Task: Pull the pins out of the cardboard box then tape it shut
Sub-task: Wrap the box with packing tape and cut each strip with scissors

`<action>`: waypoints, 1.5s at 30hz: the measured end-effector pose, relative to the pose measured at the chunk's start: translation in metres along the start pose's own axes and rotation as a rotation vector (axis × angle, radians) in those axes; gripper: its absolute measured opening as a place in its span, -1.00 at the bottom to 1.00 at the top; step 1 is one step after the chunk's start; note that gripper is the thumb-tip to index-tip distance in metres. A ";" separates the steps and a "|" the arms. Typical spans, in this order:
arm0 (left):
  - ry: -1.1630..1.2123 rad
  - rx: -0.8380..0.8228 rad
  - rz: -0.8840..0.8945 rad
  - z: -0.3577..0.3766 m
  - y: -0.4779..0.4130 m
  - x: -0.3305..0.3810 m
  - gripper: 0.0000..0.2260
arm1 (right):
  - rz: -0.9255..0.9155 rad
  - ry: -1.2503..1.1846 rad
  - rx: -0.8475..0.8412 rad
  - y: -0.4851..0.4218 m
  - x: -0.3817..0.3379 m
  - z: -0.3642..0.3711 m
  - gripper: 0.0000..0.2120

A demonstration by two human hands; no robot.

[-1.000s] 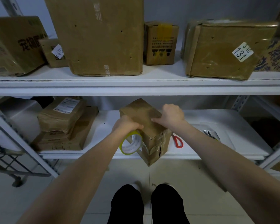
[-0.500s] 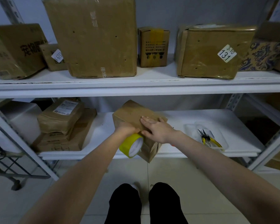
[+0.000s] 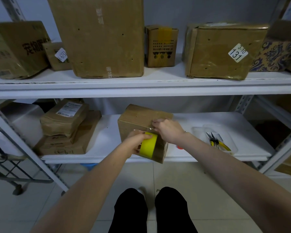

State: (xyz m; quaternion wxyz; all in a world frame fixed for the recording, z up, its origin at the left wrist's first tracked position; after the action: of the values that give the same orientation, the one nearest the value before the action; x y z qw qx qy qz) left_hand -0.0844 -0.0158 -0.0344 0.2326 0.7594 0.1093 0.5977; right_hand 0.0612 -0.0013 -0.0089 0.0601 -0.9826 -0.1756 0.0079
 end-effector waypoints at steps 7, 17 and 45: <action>-0.080 0.122 0.051 0.001 -0.005 0.007 -0.73 | 0.009 -0.083 -0.055 -0.010 0.010 0.006 -0.65; -0.127 0.047 -0.112 0.007 -0.003 -0.015 -0.69 | 0.039 -0.140 -0.071 -0.012 0.012 0.006 -0.62; -0.950 0.692 0.559 0.011 -0.005 0.031 -0.92 | -0.036 -0.033 0.090 -0.003 0.012 0.019 -0.60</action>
State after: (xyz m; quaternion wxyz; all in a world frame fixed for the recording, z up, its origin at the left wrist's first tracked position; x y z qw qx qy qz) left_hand -0.0652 0.0002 -0.0123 -0.1668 0.9718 -0.0211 0.1652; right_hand 0.0708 0.0083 -0.0275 0.1013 -0.9753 -0.1937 0.0307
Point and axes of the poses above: each hand's wrist, its own y-axis away from the middle knuckle, its own z-axis out of the palm, x = y × z, the point moved 3 cm from there along -y, towards the middle knuckle, and after that the axes turned 2 degrees about x, right-handed, at the moved point
